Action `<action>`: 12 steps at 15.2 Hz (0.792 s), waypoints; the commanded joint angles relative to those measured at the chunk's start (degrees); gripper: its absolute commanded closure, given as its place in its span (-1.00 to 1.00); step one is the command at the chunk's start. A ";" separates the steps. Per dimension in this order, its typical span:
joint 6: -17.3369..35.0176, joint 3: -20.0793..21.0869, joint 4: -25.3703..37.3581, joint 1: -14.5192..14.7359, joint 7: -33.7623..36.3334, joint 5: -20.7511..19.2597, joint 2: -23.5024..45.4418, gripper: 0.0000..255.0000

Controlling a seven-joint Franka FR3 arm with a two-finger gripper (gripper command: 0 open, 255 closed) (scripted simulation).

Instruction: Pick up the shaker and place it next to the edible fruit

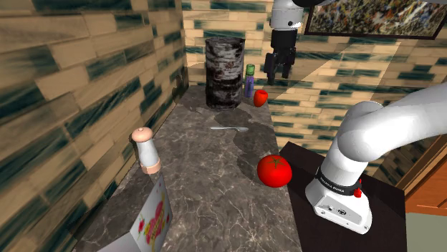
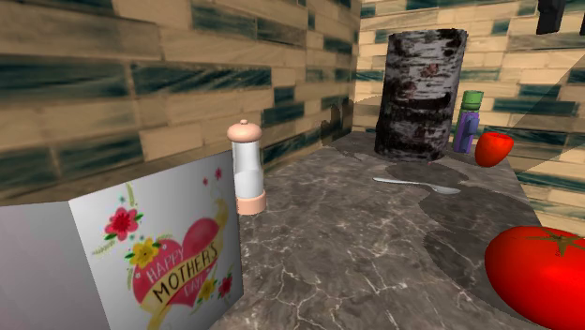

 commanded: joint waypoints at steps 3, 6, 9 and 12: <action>2.60 1.47 0.21 0.91 1.62 1.70 2.66 -1.00; 6.44 3.65 1.04 2.19 3.89 4.03 7.01 -1.00; 10.15 5.75 2.48 3.38 6.02 6.03 11.74 -1.00; 13.63 7.79 4.52 4.44 8.06 7.66 16.76 -1.00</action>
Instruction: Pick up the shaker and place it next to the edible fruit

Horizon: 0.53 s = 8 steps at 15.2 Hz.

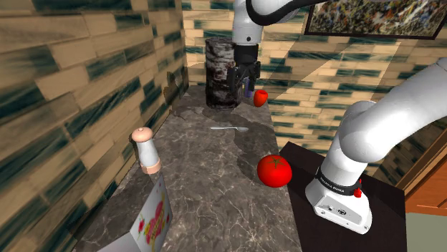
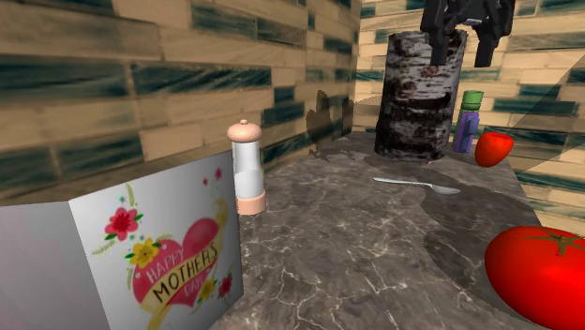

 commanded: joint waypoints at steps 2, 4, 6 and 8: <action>3.37 2.04 2.29 1.03 2.07 1.47 5.06 -1.00; 5.39 3.32 4.24 1.61 3.39 2.14 8.62 -1.00; 7.24 4.58 6.44 2.13 4.72 2.61 12.26 -1.00; 8.93 5.79 8.90 2.63 6.07 2.85 15.97 -1.00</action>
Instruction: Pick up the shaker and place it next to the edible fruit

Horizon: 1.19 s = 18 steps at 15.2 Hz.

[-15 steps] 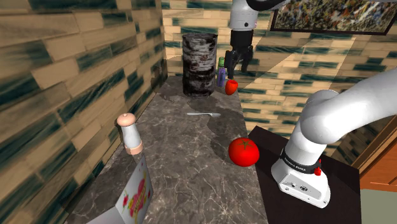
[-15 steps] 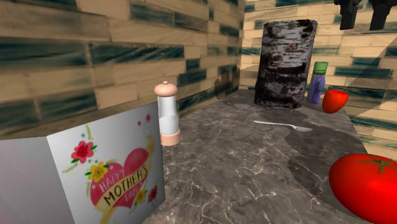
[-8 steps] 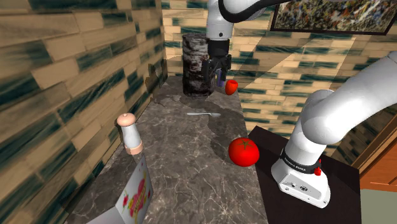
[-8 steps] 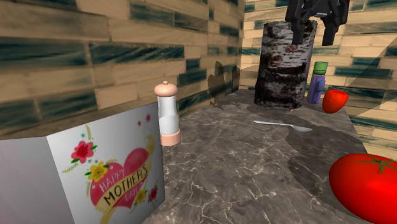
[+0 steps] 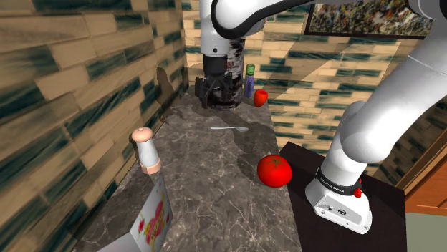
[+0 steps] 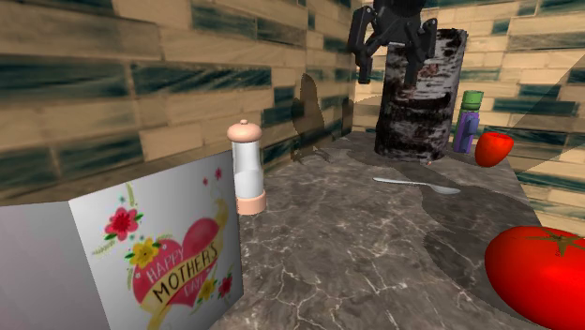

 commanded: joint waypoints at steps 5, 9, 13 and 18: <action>4.27 3.07 8.38 1.42 3.90 -0.31 11.35 -1.00; 5.99 4.81 15.36 2.74 6.90 -1.60 19.24 -1.00; 6.72 6.01 23.53 4.56 9.90 -3.56 27.40 -1.00; 6.00 6.69 35.87 7.71 13.30 -6.43 38.12 -1.00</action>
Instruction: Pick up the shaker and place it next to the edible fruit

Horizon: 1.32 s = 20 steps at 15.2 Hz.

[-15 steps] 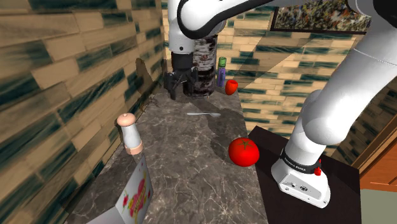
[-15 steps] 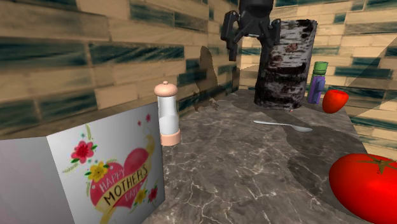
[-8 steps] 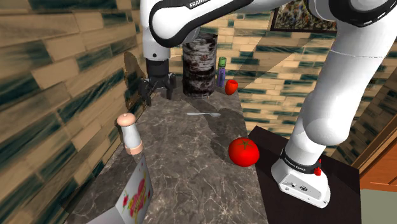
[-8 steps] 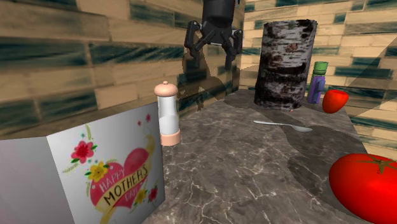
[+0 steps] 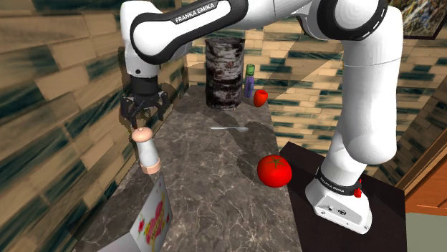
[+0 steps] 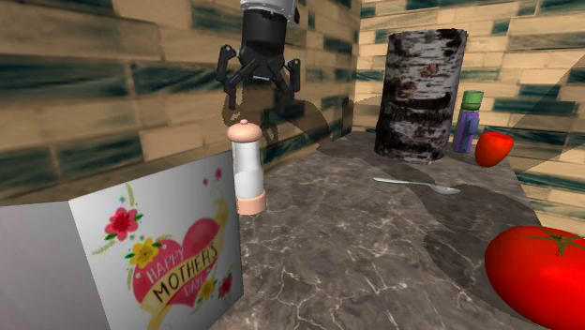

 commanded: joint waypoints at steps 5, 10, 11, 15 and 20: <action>2.32 0.06 1.46 1.27 1.18 -1.01 3.59 -1.00; 4.60 -0.02 0.27 1.56 1.37 -1.33 4.70 -1.00; 4.60 -0.02 0.27 1.56 1.37 -1.33 4.70 -1.00; 4.60 -0.02 0.27 1.56 1.37 -1.33 4.70 -1.00; 4.58 -0.02 0.30 1.57 1.37 -1.33 4.72 1.00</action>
